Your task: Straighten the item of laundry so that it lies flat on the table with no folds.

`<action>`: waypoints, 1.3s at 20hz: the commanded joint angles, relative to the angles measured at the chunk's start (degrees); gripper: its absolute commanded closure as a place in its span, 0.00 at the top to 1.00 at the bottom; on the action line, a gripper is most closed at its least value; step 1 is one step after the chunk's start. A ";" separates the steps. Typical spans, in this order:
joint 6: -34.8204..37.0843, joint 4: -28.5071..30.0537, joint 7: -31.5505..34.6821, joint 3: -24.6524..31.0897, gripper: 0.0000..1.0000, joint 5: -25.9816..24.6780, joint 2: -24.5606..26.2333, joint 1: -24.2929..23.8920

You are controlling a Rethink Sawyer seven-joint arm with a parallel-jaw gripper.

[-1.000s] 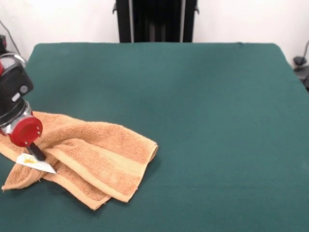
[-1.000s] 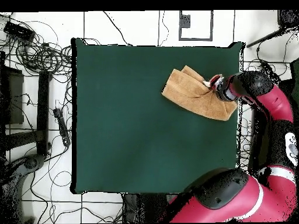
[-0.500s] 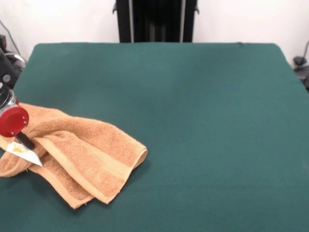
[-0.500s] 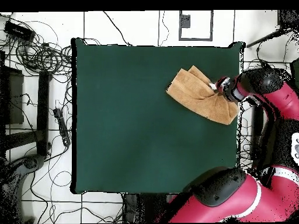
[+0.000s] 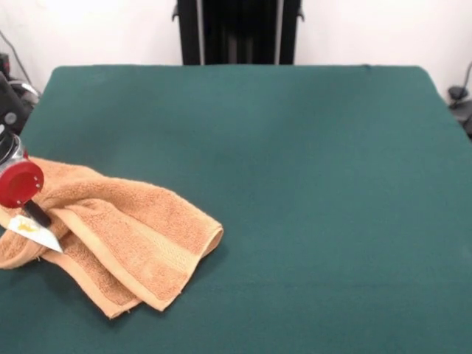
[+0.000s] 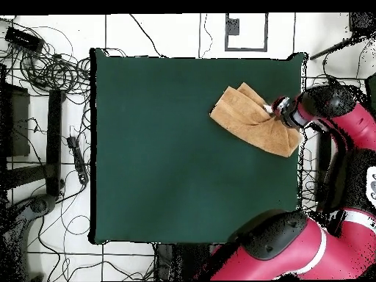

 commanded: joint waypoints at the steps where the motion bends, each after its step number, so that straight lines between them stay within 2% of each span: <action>1: -9.24 9.03 15.19 -0.22 0.00 0.32 -3.97 6.57; 4: -11.53 12.55 19.30 -0.67 0.00 1.84 -6.43 8.95; 8: -14.53 12.97 22.80 -0.67 0.00 4.12 -6.40 11.45; 16: -14.39 6.78 28.80 -3.01 0.00 7.91 -2.76 15.61; 26: -11.75 5.88 30.92 -4.66 0.00 9.11 -4.31 17.14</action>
